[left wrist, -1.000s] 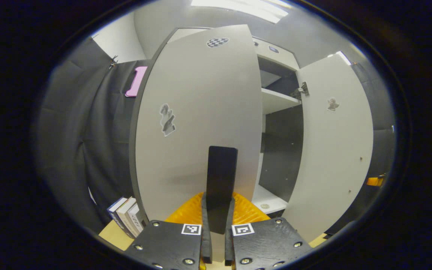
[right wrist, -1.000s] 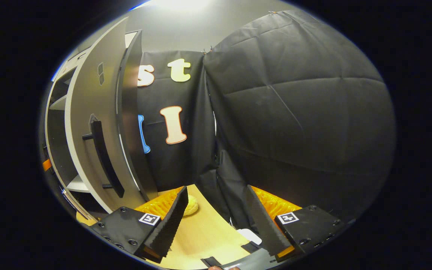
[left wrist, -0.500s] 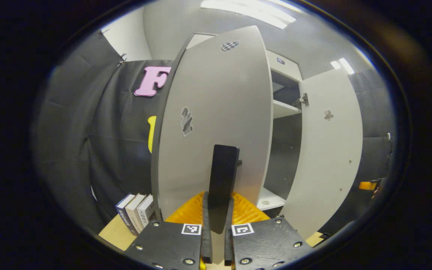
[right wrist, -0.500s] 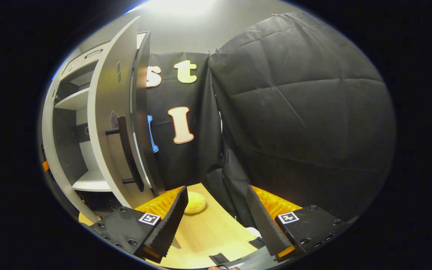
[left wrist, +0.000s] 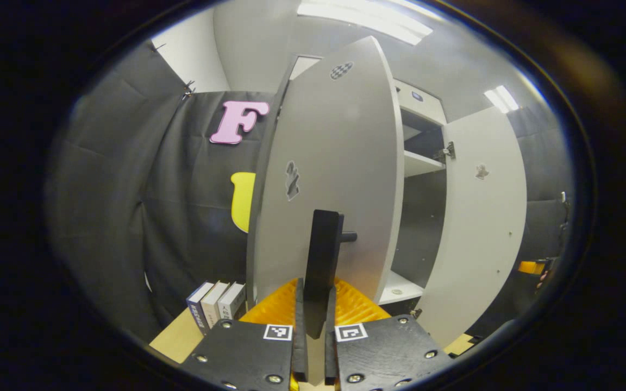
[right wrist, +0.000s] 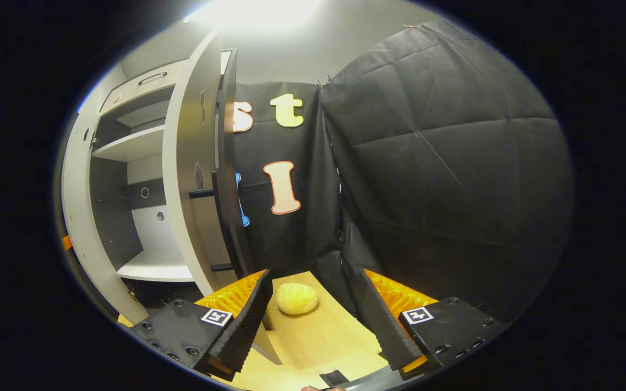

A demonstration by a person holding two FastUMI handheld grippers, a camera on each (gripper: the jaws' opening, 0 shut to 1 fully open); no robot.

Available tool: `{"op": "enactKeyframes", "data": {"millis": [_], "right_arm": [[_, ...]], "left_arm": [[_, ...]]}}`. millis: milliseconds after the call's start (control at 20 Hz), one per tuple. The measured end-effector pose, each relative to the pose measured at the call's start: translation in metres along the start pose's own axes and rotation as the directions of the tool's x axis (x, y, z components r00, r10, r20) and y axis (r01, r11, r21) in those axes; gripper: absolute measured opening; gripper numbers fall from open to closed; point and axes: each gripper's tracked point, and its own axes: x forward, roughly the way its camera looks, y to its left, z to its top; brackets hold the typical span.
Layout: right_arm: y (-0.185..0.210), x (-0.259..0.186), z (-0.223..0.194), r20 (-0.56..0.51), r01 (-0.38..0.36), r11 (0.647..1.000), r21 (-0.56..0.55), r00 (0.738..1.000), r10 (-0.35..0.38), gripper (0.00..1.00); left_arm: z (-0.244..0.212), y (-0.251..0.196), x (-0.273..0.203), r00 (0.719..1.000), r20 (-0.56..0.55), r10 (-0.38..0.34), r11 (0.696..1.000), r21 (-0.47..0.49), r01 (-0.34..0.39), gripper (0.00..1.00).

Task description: Open the right door of the double-door shoe cabinet with the right hand, and open the left door with the left hand.

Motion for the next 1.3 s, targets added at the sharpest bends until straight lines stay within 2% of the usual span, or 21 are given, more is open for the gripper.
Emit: {"op": "enactKeyframes", "data": {"millis": [250, 400, 450, 500, 600, 650, 700, 750, 800, 900, 1200, 1300], "right_arm": [[0.010, 0.006, -0.004, -0.006, -0.017, 1.000, 0.006, 1.000, 0.018, 0.92], [0.011, 0.006, -0.008, -0.017, -0.023, 1.000, 0.005, 1.000, 0.023, 0.92], [0.011, 0.006, -0.008, -0.017, -0.021, 1.000, 0.006, 1.000, 0.021, 0.92], [0.009, 0.005, -0.008, -0.018, -0.018, 1.000, 0.006, 1.000, 0.018, 0.98], [0.005, 0.004, -0.009, -0.020, -0.008, 1.000, 0.006, 1.000, 0.009, 0.98], [0.002, 0.004, -0.008, -0.020, -0.003, 1.000, 0.007, 1.000, 0.003, 0.98], [0.001, 0.003, -0.007, -0.019, 0.001, 1.000, 0.010, 1.000, -0.001, 0.98], [0.000, 0.002, -0.005, -0.017, 0.004, 1.000, 0.015, 1.000, -0.004, 0.98], [-0.001, 0.001, -0.003, -0.014, 0.006, 1.000, 0.020, 1.000, -0.006, 0.98], [0.000, -0.001, 0.000, -0.007, 0.004, 1.000, 0.020, 1.000, -0.004, 0.98], [0.000, -0.012, 0.003, 0.007, 0.002, 1.000, -0.001, 1.000, -0.002, 0.98], [0.003, -0.016, -0.002, -0.005, -0.011, 1.000, -0.003, 1.000, 0.011, 0.98]], "left_arm": [[-0.003, 0.027, -0.011, 1.000, -0.021, 0.006, 0.999, 0.041, -0.005, 0.12], [-0.010, 0.044, -0.020, 0.999, -0.047, 0.017, 0.999, 0.033, -0.016, 0.13], [-0.012, 0.051, -0.022, 0.998, -0.053, 0.029, 0.999, 0.029, -0.027, 0.14], [-0.013, 0.061, -0.025, 0.997, -0.058, 0.048, 0.998, 0.034, -0.046, 0.13], [-0.007, 0.077, -0.027, 0.996, -0.049, 0.079, 0.996, 0.053, -0.076, 0.13], [-0.008, 0.097, -0.014, 0.992, -0.040, 0.120, 0.990, 0.072, -0.117, 0.14], [0.002, 0.113, -0.032, 0.983, -0.029, 0.180, 0.980, 0.089, -0.177, 0.00], [0.002, 0.116, -0.029, 0.991, -0.042, 0.131, 0.989, 0.074, -0.127, 0.01], [0.000, 0.109, -0.027, 0.995, -0.037, 0.094, 0.995, 0.021, -0.094, 0.01], [-0.001, 0.110, -0.027, 0.997, -0.038, 0.067, 0.998, -0.005, -0.067, 0.01], [0.002, 0.110, -0.041, 0.992, -0.057, 0.110, 0.982, 0.163, -0.100, 0.02], [0.003, 0.108, -0.051, 0.991, -0.063, 0.119, 0.976, 0.191, -0.105, 0.02]]}}
